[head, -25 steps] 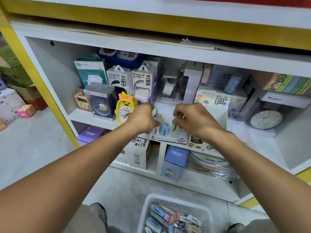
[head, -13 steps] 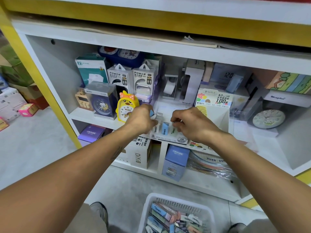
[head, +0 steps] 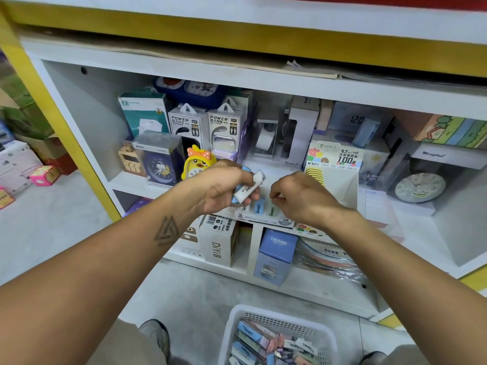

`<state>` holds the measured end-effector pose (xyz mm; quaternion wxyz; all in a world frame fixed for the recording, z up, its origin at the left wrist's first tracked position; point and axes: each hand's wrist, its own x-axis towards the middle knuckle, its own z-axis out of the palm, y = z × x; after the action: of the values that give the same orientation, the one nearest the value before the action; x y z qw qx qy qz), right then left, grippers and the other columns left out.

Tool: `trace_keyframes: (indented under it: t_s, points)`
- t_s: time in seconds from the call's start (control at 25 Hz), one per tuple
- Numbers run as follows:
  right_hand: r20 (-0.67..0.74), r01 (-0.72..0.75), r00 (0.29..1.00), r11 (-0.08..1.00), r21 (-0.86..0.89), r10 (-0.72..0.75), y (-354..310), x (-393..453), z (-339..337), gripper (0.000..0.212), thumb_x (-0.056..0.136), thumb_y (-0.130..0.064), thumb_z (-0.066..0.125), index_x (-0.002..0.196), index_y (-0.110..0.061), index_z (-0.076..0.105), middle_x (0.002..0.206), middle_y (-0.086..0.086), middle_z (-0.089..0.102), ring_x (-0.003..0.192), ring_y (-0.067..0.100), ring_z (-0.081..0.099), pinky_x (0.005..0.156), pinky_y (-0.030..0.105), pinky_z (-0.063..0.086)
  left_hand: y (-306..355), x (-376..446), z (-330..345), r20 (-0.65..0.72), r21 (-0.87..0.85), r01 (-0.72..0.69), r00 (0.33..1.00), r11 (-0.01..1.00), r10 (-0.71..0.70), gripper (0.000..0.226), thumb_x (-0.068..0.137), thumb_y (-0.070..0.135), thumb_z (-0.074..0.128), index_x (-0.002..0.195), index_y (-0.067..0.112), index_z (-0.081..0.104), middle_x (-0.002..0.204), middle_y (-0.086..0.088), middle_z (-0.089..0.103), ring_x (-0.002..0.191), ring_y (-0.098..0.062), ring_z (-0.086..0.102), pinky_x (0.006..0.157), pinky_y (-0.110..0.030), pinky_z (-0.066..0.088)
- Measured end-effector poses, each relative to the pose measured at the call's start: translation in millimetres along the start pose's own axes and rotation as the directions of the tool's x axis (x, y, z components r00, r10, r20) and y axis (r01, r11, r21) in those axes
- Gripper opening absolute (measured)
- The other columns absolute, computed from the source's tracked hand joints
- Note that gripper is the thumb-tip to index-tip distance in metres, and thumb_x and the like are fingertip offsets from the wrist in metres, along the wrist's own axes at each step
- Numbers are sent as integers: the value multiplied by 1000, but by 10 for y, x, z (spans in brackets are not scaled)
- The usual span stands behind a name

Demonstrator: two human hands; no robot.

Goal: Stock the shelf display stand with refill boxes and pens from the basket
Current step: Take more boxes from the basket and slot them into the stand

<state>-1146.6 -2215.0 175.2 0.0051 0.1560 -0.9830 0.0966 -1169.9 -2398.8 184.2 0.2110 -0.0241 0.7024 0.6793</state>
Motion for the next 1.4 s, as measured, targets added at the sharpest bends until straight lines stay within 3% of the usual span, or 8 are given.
trace_keyframes:
  t_s: [0.08,0.2,0.52,0.8,0.96,1.08,1.28,1.4]
  points:
    - [-105,-55,991,972,228,81,-12,45,-68,20,94,-9,55,99,-19,72,98,0,70,87,21,66,80,35,57,18,-28,-16,73,-83,20,997,996,-14,19,91,-13,49,102,-5,62,88,-25,70,83,-32,72,65,-34,59]
    - [-55,-109,973,655,747,225,-54,71,-152,25,93,0,57,111,-15,67,97,5,72,76,22,73,68,34,61,34,-61,-3,143,-90,15,990,996,-1,28,91,-15,51,117,-7,58,105,-29,70,100,-37,70,84,-41,58]
    - [-51,-87,950,417,905,307,15,64,-228,11,86,3,72,95,-3,72,81,19,72,62,19,66,59,24,57,69,-87,-42,219,-132,109,973,985,-78,20,98,-2,49,115,-8,57,106,-33,68,99,-42,70,78,-49,60]
    - [-109,-30,952,442,896,286,51,55,-285,9,87,4,71,91,-4,70,74,13,71,59,20,69,56,25,55,70,-65,-28,108,-35,95,990,995,-91,14,98,-4,50,109,-4,58,101,-30,71,93,-39,72,77,-44,61]
    - [-263,5,921,669,743,286,132,91,-292,10,90,-2,68,89,-12,67,80,12,68,64,24,72,64,38,60,103,4,-96,-187,249,-49,977,967,98,12,94,0,54,102,0,64,76,-12,72,54,-21,61,51,-25,47]
    - [-294,-13,921,776,630,254,130,103,-243,9,91,-3,67,93,-12,68,85,11,68,67,24,72,73,44,61,110,52,-133,-264,339,-56,952,939,152,9,90,5,58,92,2,66,69,-8,65,48,-18,42,46,-23,34]
    - [-267,3,918,669,743,293,84,135,-243,13,91,2,67,98,-8,69,92,21,68,71,29,73,66,27,62,71,71,-130,-263,413,-5,957,911,125,17,86,11,59,84,-3,68,70,-11,63,55,-21,45,53,-28,38]
    - [-269,-2,913,664,747,306,104,190,-215,13,91,2,66,98,-9,70,90,20,70,70,25,73,70,32,63,54,73,-136,-265,492,-24,948,870,177,16,86,12,60,80,0,70,61,-10,56,53,-23,44,55,-29,41]
